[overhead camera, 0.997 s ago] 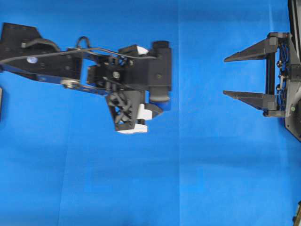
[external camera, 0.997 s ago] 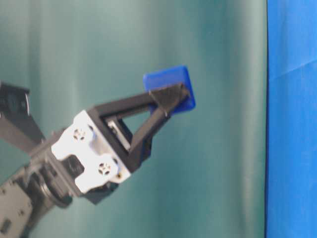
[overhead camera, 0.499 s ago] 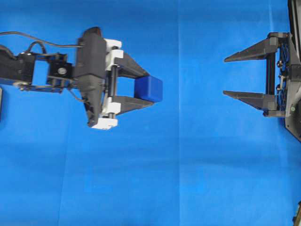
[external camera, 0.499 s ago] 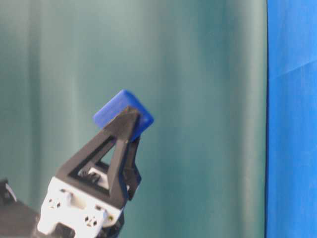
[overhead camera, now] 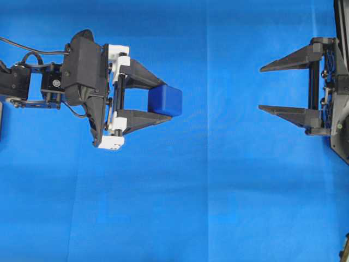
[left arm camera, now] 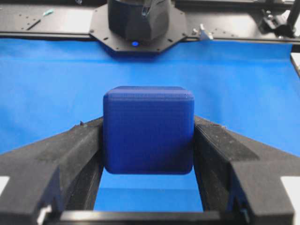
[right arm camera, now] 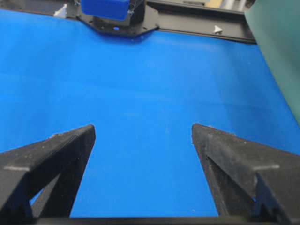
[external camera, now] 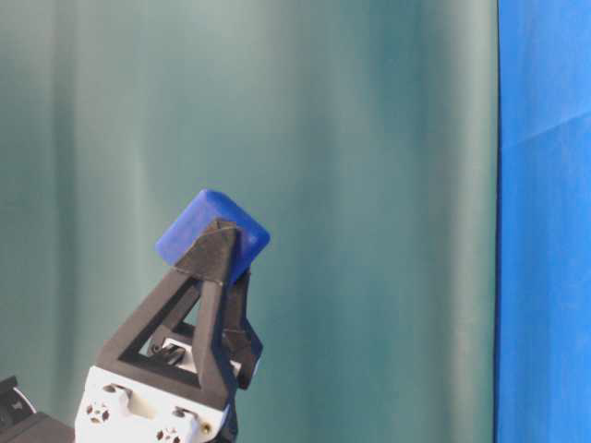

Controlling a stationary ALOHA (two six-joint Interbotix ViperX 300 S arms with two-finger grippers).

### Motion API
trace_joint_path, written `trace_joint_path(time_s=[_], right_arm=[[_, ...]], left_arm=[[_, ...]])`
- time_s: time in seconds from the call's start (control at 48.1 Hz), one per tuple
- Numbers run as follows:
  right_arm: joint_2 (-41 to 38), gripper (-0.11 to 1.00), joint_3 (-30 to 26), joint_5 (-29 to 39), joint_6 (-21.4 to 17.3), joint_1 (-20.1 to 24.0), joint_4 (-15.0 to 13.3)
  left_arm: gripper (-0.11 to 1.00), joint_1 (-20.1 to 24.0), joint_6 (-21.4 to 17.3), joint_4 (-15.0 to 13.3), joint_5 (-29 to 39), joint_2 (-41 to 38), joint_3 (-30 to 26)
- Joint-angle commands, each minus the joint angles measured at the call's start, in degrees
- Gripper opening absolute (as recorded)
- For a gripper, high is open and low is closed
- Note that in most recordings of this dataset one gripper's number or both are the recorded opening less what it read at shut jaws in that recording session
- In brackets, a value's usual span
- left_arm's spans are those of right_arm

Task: Handover the blue block to the right arm after grasping it with the left arm, then place it in the designated position.
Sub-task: 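Hold the cube with the left gripper while the right gripper rotates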

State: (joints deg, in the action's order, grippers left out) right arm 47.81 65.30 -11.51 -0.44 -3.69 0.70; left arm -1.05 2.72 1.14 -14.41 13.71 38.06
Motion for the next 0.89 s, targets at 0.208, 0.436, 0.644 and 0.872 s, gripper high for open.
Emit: trace_joint_path(time_s=[0.208,0.436,0.644,0.872], right_arm=[[-0.26,0.97,-1.76,-0.18,0.35,-0.09,-0.18],[-0.09,0.97,-1.93,0.44,2.99,-0.09,-5.19],[0.09,0.97,-2.9,0.97,8.79,-0.09,-12.22],[0.18,0.97,-4.04,-0.44,17.93,-0.09,-21.53]], left_arm=[[0.49,0.09,0.18,-0.26,-0.62,1.23,-0.7],[0.49,0.0,0.18,-0.26,-0.62,1.32,-0.79],[0.49,0.0,0.18,-0.26,-0.7,1.23,-0.79],[0.49,0.0,0.26,-0.26,-0.97,1.23,-0.79]])
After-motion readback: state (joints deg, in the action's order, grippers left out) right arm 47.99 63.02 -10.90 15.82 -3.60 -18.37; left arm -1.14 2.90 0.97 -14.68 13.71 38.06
